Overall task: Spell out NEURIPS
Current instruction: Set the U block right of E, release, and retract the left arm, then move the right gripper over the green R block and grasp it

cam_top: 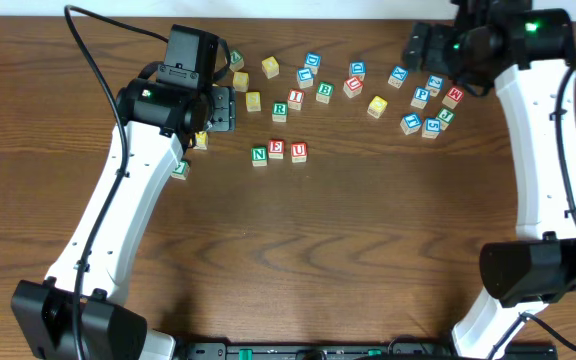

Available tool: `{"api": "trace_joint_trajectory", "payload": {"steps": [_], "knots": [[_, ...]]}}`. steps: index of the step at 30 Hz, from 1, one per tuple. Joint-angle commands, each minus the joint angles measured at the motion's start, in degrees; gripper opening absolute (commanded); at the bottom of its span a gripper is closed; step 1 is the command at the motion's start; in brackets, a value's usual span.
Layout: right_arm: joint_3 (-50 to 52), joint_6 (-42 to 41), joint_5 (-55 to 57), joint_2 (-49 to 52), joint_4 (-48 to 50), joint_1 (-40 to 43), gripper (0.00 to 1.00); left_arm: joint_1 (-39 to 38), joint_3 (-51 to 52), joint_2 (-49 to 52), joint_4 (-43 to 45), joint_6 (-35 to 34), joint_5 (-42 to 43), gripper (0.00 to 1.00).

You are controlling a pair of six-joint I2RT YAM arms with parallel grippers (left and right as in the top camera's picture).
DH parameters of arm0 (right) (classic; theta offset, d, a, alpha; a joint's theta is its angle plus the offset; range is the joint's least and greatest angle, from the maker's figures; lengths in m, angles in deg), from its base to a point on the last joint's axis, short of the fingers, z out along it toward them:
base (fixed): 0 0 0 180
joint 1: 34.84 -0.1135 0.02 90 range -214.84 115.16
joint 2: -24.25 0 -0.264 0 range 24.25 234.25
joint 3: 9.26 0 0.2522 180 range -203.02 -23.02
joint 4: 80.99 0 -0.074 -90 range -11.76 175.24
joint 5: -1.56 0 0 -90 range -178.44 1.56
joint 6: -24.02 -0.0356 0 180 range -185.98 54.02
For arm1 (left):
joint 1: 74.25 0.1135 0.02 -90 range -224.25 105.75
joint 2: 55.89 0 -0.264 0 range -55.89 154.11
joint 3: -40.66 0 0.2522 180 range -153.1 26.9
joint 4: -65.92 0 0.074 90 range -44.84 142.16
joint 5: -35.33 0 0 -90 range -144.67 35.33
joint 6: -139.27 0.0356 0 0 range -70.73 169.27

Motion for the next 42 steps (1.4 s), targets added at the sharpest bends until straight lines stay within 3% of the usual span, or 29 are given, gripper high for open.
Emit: {"api": "trace_joint_trajectory", "payload": {"steps": [1,14,20,28,38,42], "knots": [[0.0,0.7,0.1,1.0,0.4,-0.7,0.98,0.3,-0.2,-0.3,-0.2,0.9,-0.6,0.72],[0.1,0.7,0.1,1.1,0.2,-1.1,0.98,0.3,0.0,1.5,-0.3,0.7,-0.5,0.72],[0.1,-0.2,-0.1,3.2,0.2,-2.0,0.96,0.3,0.0,1.5,-0.4,-4.0,-0.5,0.72],[0.1,-3.5,-0.3,6.3,1.9,-4.3,0.95,0.3,0.0,1.5,-0.4,-4.0,-0.6,0.72],[0.1,-12.0,-2.9,14.0,14.7,-13.3,0.89,7.8,0.0,1.5,-0.2,-5.7,-3.3,0.72],[0.1,-17.0,-2.8,19.4,21.5,-18.1,0.79,12.5,0.0,1.5,-1.3,-6.4,-3.3,0.72]]}}
